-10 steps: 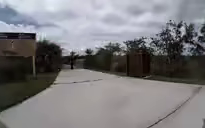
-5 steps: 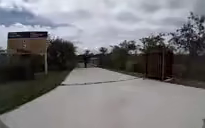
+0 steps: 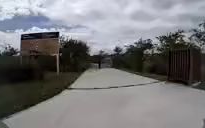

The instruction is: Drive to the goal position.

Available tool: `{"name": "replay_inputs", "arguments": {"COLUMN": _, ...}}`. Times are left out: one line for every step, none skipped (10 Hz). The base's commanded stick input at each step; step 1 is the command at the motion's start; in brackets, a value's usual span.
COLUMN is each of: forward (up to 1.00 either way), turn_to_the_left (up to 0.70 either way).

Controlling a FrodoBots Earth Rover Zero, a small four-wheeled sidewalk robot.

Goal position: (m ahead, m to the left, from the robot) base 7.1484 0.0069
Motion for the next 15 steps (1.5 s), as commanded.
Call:
{"name": "replay_inputs", "arguments": {"forward": 0.85, "turn_to_the_left": 0.0}}
{"name": "replay_inputs", "arguments": {"forward": 0.85, "turn_to_the_left": 0.0}}
{"name": "replay_inputs", "arguments": {"forward": 0.85, "turn_to_the_left": 0.0}}
{"name": "replay_inputs", "arguments": {"forward": 0.85, "turn_to_the_left": 0.0}}
{"name": "replay_inputs", "arguments": {"forward": 0.85, "turn_to_the_left": 0.0}}
{"name": "replay_inputs", "arguments": {"forward": 0.85, "turn_to_the_left": 0.0}}
{"name": "replay_inputs", "arguments": {"forward": 0.85, "turn_to_the_left": 0.0}}
{"name": "replay_inputs", "arguments": {"forward": 0.85, "turn_to_the_left": 0.0}}
{"name": "replay_inputs", "arguments": {"forward": 0.85, "turn_to_the_left": 0.0}}
{"name": "replay_inputs", "arguments": {"forward": 0.85, "turn_to_the_left": 0.0}}
{"name": "replay_inputs", "arguments": {"forward": 0.85, "turn_to_the_left": 0.0}}
{"name": "replay_inputs", "arguments": {"forward": 0.85, "turn_to_the_left": 0.0}}
{"name": "replay_inputs", "arguments": {"forward": 0.85, "turn_to_the_left": 0.0}}
{"name": "replay_inputs", "arguments": {"forward": 0.85, "turn_to_the_left": -0.34}}
{"name": "replay_inputs", "arguments": {"forward": 0.85, "turn_to_the_left": -0.34}}
